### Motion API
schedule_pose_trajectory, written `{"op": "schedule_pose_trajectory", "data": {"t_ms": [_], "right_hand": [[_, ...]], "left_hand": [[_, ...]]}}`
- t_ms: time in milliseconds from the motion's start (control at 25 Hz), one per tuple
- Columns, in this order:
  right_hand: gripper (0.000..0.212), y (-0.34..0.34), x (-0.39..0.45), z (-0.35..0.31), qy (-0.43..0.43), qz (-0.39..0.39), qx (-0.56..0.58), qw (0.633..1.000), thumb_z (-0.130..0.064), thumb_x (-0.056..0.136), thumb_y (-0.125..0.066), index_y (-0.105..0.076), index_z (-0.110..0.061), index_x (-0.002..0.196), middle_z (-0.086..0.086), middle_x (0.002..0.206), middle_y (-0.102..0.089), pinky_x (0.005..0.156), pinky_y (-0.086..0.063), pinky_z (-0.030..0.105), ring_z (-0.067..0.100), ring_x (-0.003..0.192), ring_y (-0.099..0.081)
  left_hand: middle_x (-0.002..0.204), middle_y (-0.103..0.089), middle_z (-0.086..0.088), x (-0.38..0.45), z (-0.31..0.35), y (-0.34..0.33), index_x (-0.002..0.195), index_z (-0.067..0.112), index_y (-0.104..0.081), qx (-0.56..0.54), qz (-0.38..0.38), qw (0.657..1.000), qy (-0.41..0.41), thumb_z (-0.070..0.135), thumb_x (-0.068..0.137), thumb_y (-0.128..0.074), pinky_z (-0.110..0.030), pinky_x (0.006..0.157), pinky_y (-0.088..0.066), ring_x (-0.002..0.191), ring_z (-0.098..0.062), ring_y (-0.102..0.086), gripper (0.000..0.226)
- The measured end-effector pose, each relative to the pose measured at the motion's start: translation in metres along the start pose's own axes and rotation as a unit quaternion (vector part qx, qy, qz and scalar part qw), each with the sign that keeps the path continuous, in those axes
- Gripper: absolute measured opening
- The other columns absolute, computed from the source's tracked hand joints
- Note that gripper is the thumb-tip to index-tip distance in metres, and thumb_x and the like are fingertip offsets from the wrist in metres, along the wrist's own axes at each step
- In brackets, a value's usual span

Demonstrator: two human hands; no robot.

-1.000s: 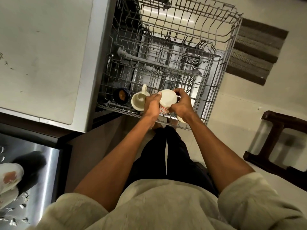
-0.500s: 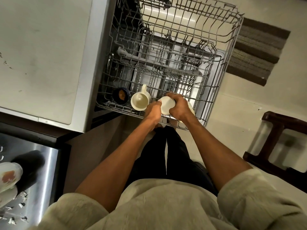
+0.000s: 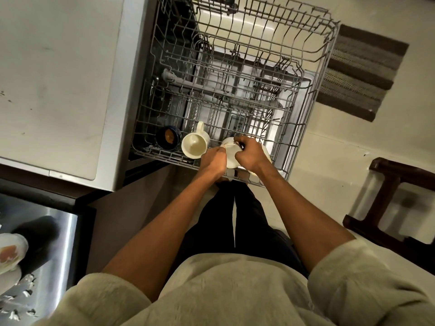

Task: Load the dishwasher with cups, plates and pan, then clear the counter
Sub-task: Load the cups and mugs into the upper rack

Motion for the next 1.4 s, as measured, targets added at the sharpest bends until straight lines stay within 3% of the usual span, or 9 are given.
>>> {"op": "schedule_pose_trajectory", "data": {"t_ms": [120, 320, 480, 680, 800, 880, 960, 1080, 1400], "right_hand": [[0.061, 0.000, -0.005, 0.001, 0.001, -0.009, -0.016, 1.000, 0.004, 0.080, -0.057, -0.055, -0.007, 0.141, 0.015, 0.130, -0.065, 0.095, -0.046, 0.027, 0.031, 0.119, -0.059], [0.066, -0.007, -0.016, 0.005, -0.004, -0.008, -0.028, 1.000, -0.002, 0.076, -0.056, -0.054, -0.012, 0.142, 0.016, 0.120, -0.068, 0.095, -0.054, 0.038, 0.034, 0.111, -0.063], [0.062, -0.007, -0.013, 0.002, -0.005, -0.024, -0.043, 0.999, -0.005, 0.073, -0.053, -0.059, -0.010, 0.134, 0.016, 0.111, -0.069, 0.076, -0.052, 0.030, 0.034, 0.099, -0.065], [0.045, -0.001, -0.020, -0.030, 0.032, 0.069, -0.017, 0.997, 0.004, 0.078, -0.058, -0.065, -0.003, 0.122, 0.015, 0.116, -0.070, 0.084, -0.048, 0.027, 0.030, 0.109, -0.064], [0.055, -0.013, -0.006, -0.050, 0.044, 0.046, 0.012, 0.998, 0.006, 0.081, -0.056, -0.057, 0.001, 0.136, 0.015, 0.134, -0.063, 0.097, -0.048, 0.028, 0.028, 0.120, -0.060], [0.050, -0.028, 0.006, -0.059, 0.027, 0.007, 0.039, 0.999, 0.006, 0.081, -0.054, -0.060, 0.001, 0.131, 0.014, 0.121, -0.068, 0.080, -0.054, 0.032, 0.027, 0.099, -0.066], [0.032, -0.042, 0.016, -0.071, 0.015, -0.019, 0.033, 0.999, 0.004, 0.085, -0.054, -0.065, 0.002, 0.115, 0.009, 0.103, -0.068, 0.071, -0.057, 0.038, 0.027, 0.084, -0.066], [0.012, -0.061, 0.031, -0.078, -0.025, -0.055, 0.015, 0.998, -0.007, 0.092, -0.054, -0.065, -0.002, 0.092, 0.010, 0.090, -0.066, 0.082, -0.059, 0.045, 0.024, 0.083, -0.063], [0.051, -0.079, 0.039, -0.072, -0.126, -0.066, 0.183, 0.973, -0.048, 0.097, -0.056, -0.052, -0.006, 0.126, 0.007, 0.108, -0.063, 0.095, -0.053, 0.039, 0.019, 0.087, -0.060]], "left_hand": [[0.111, -0.063, -0.014, 0.000, 0.001, 0.001, 0.117, 0.007, -0.065, 0.032, 0.007, 0.999, -0.021, 0.027, 0.105, -0.034, -0.034, 0.083, -0.043, 0.097, -0.028, -0.056, 0.039], [0.111, -0.064, -0.015, 0.000, 0.001, 0.000, 0.118, 0.013, -0.065, 0.062, 0.010, 0.997, -0.053, 0.030, 0.104, -0.035, -0.044, 0.090, -0.049, 0.100, -0.031, -0.058, 0.037], [0.113, -0.063, -0.016, -0.002, 0.003, -0.001, 0.127, 0.012, -0.061, 0.089, -0.003, 0.995, -0.053, 0.028, 0.105, -0.036, -0.040, 0.087, -0.050, 0.095, -0.030, -0.061, 0.037], [0.103, -0.064, 0.004, -0.012, 0.003, 0.025, 0.129, 0.008, -0.060, -0.073, 0.129, 0.981, -0.121, 0.007, 0.100, -0.049, -0.033, 0.083, -0.057, 0.081, -0.011, -0.061, 0.031], [0.124, -0.054, 0.004, -0.007, 0.002, 0.052, 0.141, 0.012, -0.050, -0.051, 0.189, 0.976, -0.093, 0.012, 0.099, -0.049, -0.035, 0.105, -0.040, 0.117, -0.015, -0.047, 0.042], [0.149, -0.044, -0.006, 0.010, -0.003, 0.064, 0.150, 0.017, -0.039, -0.012, 0.147, 0.989, -0.016, 0.023, 0.100, -0.046, -0.040, 0.115, -0.029, 0.138, -0.024, -0.034, 0.051], [0.147, -0.048, -0.011, 0.028, -0.007, 0.074, 0.145, 0.015, -0.047, 0.017, 0.115, 0.993, 0.036, 0.024, 0.100, -0.048, -0.037, 0.105, -0.038, 0.133, -0.028, -0.043, 0.046], [0.126, -0.063, -0.009, 0.041, -0.008, 0.078, 0.129, 0.013, -0.062, 0.016, 0.106, 0.993, 0.058, 0.023, 0.100, -0.048, -0.028, 0.069, -0.042, 0.098, -0.023, -0.057, 0.033], [0.107, -0.069, -0.008, 0.040, -0.014, 0.080, 0.115, 0.011, -0.068, -0.080, 0.106, 0.990, 0.056, 0.034, 0.101, -0.047, -0.025, 0.055, -0.039, 0.089, -0.022, -0.062, 0.034]]}}
Point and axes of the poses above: each hand's wrist, its own x-axis towards the middle knuckle, its own y-axis out of the back of the hand, z = x × y, the point moved 4 cm from there along x, towards the middle knuckle
